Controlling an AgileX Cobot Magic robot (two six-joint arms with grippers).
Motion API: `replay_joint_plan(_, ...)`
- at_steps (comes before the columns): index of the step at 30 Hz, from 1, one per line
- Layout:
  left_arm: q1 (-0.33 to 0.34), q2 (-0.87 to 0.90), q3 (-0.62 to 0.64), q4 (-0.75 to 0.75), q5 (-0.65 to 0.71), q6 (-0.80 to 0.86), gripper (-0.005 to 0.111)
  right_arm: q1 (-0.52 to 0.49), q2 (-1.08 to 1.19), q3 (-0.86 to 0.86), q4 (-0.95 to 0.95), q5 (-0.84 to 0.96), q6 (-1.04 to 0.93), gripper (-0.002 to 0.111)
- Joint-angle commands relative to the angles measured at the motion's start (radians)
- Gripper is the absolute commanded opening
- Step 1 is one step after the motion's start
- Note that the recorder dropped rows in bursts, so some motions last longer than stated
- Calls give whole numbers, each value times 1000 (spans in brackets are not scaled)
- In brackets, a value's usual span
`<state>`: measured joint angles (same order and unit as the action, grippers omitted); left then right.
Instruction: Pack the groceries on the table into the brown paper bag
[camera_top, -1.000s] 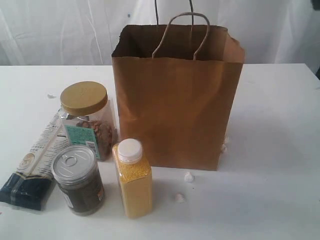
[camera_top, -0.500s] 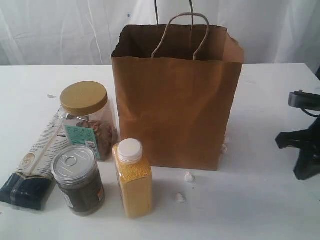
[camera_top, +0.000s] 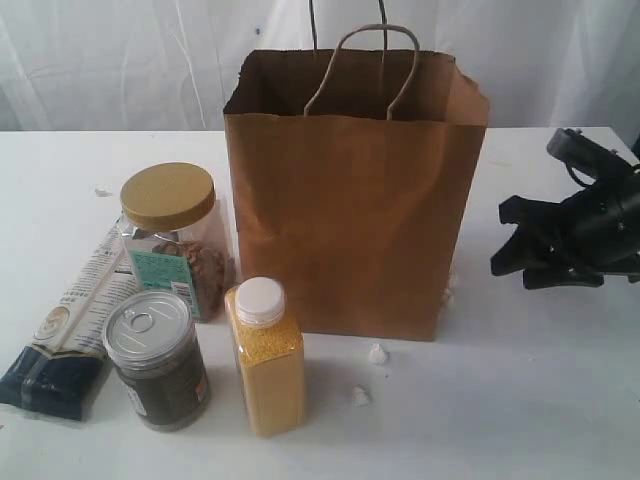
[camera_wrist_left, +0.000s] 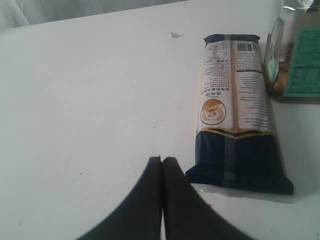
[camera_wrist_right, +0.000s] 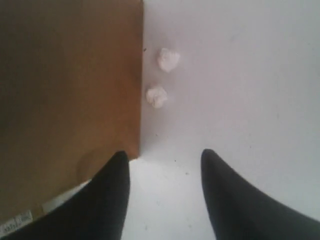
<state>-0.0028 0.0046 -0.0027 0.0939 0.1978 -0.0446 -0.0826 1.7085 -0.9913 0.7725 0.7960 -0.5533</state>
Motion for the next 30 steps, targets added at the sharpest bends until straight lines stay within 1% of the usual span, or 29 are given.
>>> replay_joint_plan(1, 1, -5, 3, -3, -4, -4, 0, -3, 112, -78, 93, 8, -32, 52)
replay_joint_plan(4, 1, -5, 3, -3, -4, -4, 0, -3, 178, -143, 193, 44, -132, 52)
replay_joint_plan(7, 1, -5, 3, -3, -4, -4, 0, -3, 219, -191, 220, 33, -257, 52)
replay_joint_plan(11, 1, -5, 3, -3, -4, -4, 0, -7, 228, -204, 187, 30, -591, 52)
replay_joint_plan(14, 1, -5, 3, -3, -4, -4, 0, -7, 228, -204, 199, 20, -785, 52)
replay_joint_plan(16, 1, -5, 3, -3, -4, -4, 0, 1, 228, -204, 199, 35, -916, 52)
replay_joint_plan(22, 1, -5, 3, -3, -4, -4, 0, 15, 230, -204, 195, 102, -1393, 52)
replay_joint_plan(25, 1, -5, 3, -3, -4, -4, 0, 18, 238, -204, 199, 77, -1488, 52)
replay_joint_plan(30, 1, -5, 3, -3, -4, -4, 0, 18, 283, -204, 195, 44, -1490, 52)
